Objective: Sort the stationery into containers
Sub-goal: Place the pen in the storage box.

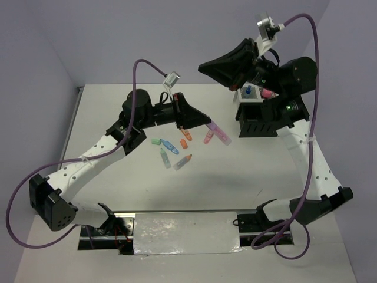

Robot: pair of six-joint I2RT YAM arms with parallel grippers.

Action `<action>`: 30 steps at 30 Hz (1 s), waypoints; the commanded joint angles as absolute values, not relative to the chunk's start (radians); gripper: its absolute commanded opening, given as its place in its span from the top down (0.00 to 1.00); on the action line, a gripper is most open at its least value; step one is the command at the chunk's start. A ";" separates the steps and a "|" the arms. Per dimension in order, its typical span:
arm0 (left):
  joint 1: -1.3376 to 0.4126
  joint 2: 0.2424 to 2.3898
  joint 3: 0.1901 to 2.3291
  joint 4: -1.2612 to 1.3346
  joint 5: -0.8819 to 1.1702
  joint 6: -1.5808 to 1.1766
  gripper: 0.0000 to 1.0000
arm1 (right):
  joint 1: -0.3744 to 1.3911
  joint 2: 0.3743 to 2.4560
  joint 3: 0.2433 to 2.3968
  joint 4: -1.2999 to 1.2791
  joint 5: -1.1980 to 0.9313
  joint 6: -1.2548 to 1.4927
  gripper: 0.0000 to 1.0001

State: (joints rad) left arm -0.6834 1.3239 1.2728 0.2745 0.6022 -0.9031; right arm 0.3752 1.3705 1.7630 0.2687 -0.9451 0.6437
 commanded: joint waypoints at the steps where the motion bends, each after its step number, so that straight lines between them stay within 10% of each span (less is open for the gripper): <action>1: -0.652 1.313 1.420 0.201 0.580 -0.864 1.00 | 0.373 1.304 1.655 0.396 -0.908 0.640 1.00; 6: -0.550 1.319 1.424 0.186 0.620 -0.864 1.00 | 0.223 1.203 1.534 0.211 -0.744 0.612 0.94; 11: -0.499 1.321 1.459 0.210 0.829 -0.827 1.00 | 0.124 1.221 1.559 0.037 -0.971 0.517 0.31; 17: -0.497 1.319 1.440 0.509 1.093 -0.977 1.00 | 0.164 1.233 1.382 0.495 -1.288 0.888 0.15; 26: -0.495 1.345 1.574 0.226 1.097 -0.747 1.00 | 0.305 1.207 1.470 0.072 -1.278 0.550 0.06; 30: -0.499 1.341 1.632 0.007 0.830 -0.566 1.00 | 0.284 1.097 1.488 -0.262 -0.576 0.293 0.03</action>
State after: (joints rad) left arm -0.4965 1.3396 1.5742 0.1593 1.0157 -0.7311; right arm 0.3008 1.2037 1.4422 -0.0246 -1.1133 0.4946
